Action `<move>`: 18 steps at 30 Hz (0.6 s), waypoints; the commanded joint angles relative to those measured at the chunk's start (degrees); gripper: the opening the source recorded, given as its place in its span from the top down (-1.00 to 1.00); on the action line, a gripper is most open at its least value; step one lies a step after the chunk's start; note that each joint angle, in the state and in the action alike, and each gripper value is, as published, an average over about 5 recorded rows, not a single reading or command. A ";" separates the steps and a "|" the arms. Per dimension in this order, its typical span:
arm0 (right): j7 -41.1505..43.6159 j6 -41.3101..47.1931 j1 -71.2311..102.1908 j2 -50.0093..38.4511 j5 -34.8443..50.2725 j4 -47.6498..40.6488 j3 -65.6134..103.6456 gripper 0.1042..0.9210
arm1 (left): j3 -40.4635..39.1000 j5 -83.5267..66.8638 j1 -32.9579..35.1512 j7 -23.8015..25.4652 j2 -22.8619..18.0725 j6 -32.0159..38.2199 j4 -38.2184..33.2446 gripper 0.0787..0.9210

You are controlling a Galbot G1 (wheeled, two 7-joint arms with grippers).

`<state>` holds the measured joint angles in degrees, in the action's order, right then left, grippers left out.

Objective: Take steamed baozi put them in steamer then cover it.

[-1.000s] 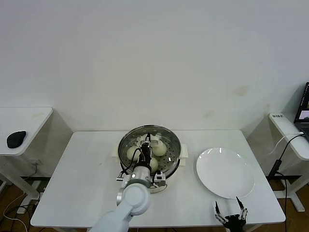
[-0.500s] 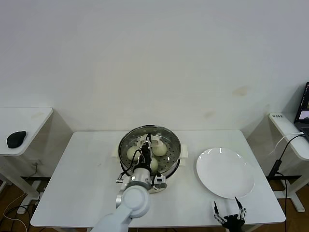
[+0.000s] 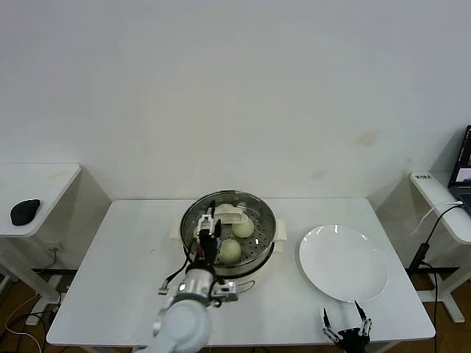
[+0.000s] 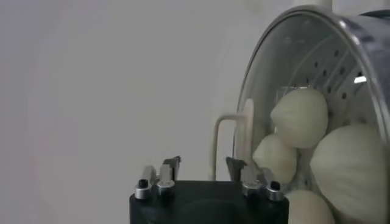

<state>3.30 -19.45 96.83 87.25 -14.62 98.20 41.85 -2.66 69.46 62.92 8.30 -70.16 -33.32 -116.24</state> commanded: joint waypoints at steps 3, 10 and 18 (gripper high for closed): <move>0.60 0.83 1.21 -1.36 4.89 2.95 -0.78 -0.76 | 25.27 -47.23 30.49 -23.06 3.42 17.07 -19.04 -0.69; 1.87 2.19 3.35 -3.99 9.53 7.47 -2.20 -0.76 | 41.23 -73.44 43.27 -20.25 -1.54 47.97 -12.84 -0.77; 3.01 3.07 4.53 -5.75 11.67 9.78 -3.07 -0.76 | 41.39 -84.85 48.62 -21.10 -3.75 45.50 -12.46 -0.77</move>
<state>5.33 -17.43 100.07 83.46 -7.11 104.44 39.62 26.97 13.91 96.42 -8.74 -71.11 -3.33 -127.94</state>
